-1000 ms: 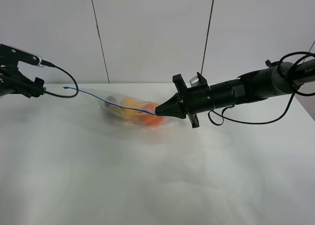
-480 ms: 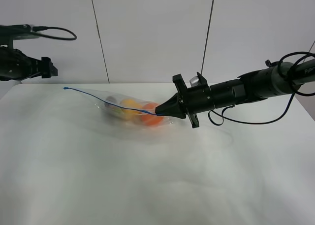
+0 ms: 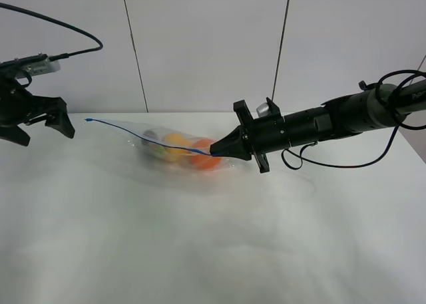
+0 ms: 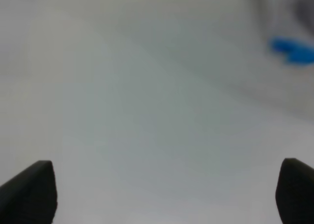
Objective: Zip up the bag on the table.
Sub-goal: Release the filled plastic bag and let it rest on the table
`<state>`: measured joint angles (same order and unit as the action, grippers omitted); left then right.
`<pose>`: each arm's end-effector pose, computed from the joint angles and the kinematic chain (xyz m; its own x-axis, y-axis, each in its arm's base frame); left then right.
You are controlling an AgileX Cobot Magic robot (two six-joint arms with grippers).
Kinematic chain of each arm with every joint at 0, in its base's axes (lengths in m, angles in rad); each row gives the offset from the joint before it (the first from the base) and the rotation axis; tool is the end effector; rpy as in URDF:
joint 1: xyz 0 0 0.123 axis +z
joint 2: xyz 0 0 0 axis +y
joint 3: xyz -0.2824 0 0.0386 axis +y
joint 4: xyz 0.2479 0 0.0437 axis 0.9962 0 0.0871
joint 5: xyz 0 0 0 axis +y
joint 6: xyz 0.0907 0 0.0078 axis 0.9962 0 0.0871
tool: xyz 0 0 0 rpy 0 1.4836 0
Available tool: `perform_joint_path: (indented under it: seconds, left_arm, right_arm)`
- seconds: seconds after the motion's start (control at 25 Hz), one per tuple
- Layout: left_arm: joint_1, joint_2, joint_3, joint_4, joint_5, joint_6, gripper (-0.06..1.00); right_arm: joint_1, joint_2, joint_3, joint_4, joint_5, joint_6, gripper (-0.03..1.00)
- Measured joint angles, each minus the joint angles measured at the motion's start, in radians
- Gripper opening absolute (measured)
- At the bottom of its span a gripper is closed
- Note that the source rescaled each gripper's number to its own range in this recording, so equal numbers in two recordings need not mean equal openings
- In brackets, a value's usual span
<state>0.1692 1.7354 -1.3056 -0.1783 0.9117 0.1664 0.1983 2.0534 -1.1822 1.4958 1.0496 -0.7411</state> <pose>0.3536 0.0474 0.2462 -0.9398 -0.1038 -0.3256 -0.0698 0.9909 -0.1147 0.3631 0.1533 0.1576 -0.9914 0.1228 -0.0444 0.0085 0.4000 0.9165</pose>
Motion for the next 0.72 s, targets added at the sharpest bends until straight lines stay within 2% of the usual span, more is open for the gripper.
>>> perform_joint_path:
  seconds: [0.2,0.44,0.6,0.72]
  left_arm:
    - [-0.009,-0.001,-0.003,0.032,0.102,-0.016,1.0]
    - [-0.082,-0.001,-0.003,0.081,0.198,-0.02,1.0]
    - [-0.083,-0.001,-0.003,0.101,0.283,-0.042,1.0]
    - [-0.083,-0.009,0.003,0.105,0.297,-0.051,1.0]
  right_arm:
    - [0.0,0.0,0.0,0.0,0.001,0.0,0.0]
    - [0.0,0.0,0.0,0.0,0.004,0.0,0.0]
    - [0.0,0.0,0.0,0.0,0.01,0.0,0.0]
    - [0.0,0.0,0.0,-0.001,0.026,0.0,0.0]
